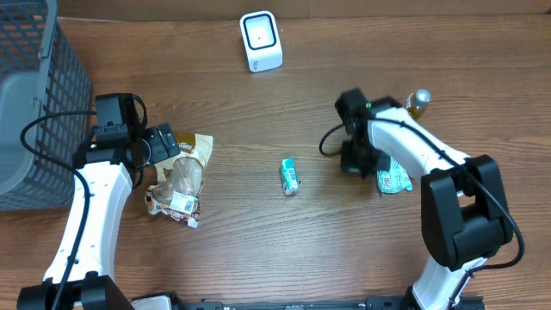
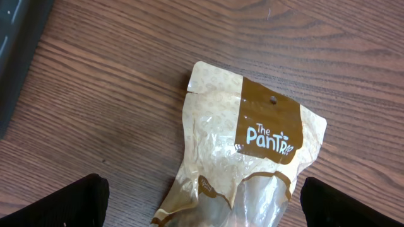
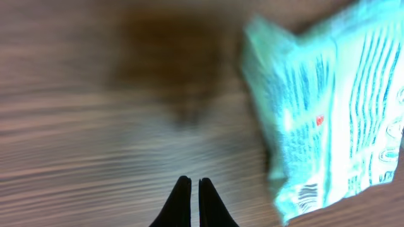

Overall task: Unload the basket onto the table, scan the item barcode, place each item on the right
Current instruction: 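Release the large teal pack and move the right gripper left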

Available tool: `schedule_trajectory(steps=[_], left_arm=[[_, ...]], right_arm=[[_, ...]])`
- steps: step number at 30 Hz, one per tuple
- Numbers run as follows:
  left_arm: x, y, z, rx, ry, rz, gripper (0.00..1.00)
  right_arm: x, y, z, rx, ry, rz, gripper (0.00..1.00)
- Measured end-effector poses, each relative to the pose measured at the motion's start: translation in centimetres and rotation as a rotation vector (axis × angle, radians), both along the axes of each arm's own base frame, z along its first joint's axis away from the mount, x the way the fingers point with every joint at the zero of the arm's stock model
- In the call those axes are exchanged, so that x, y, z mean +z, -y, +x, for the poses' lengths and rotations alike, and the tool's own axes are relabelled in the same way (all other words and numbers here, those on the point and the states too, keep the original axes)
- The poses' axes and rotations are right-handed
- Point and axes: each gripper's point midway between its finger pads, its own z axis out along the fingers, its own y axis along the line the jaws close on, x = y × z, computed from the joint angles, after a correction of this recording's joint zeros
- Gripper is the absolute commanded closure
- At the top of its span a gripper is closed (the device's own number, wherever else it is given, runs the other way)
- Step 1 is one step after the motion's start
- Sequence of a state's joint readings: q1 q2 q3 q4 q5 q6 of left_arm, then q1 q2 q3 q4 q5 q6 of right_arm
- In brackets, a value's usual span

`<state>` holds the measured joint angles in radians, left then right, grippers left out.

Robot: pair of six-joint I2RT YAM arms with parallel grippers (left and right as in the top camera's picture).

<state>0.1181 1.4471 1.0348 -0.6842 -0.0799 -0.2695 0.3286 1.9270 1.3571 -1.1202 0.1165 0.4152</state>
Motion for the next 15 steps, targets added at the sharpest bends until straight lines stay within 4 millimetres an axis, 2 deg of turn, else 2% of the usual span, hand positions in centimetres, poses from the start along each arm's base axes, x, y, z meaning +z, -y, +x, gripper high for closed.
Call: schedule_trajectory(steps=[3,4,5,7,9,10,13,15], left_arm=[[0.0,0.0,0.0,0.000,0.000,0.000,0.00],[0.0,0.0,0.0,0.000,0.000,0.000,0.00],[0.0,0.0,0.0,0.000,0.000,0.000,0.00],[0.0,0.0,0.0,0.000,0.000,0.000,0.00],[0.0,0.0,0.0,0.000,0.000,0.000,0.00],[0.0,0.0,0.0,0.000,0.000,0.000,0.00],[0.0,0.0,0.0,0.000,0.000,0.000,0.00],[0.0,0.0,0.0,0.000,0.000,0.000,0.00]], right_arm=[[2.1,-1.9,1.6,-0.001,0.043,0.092,0.96],[2.5,-2.5,1.8,-0.001,0.049,0.128,0.90],[2.8,-3.0,1.9,-0.006,0.051,0.156,0.76],[3.0,-3.8,1.8,-0.007,0.042,0.199,0.68],[3.0,-4.3,1.6,-0.002,0.033,0.229,0.69],[3.0,-4.4,1.6,-0.002,0.030,0.237,0.73],[3.1,-4.8,1.4,-0.001,0.022,0.257,0.96],[3.1,-4.9,1.2,-0.004,0.014,0.264,0.96]])
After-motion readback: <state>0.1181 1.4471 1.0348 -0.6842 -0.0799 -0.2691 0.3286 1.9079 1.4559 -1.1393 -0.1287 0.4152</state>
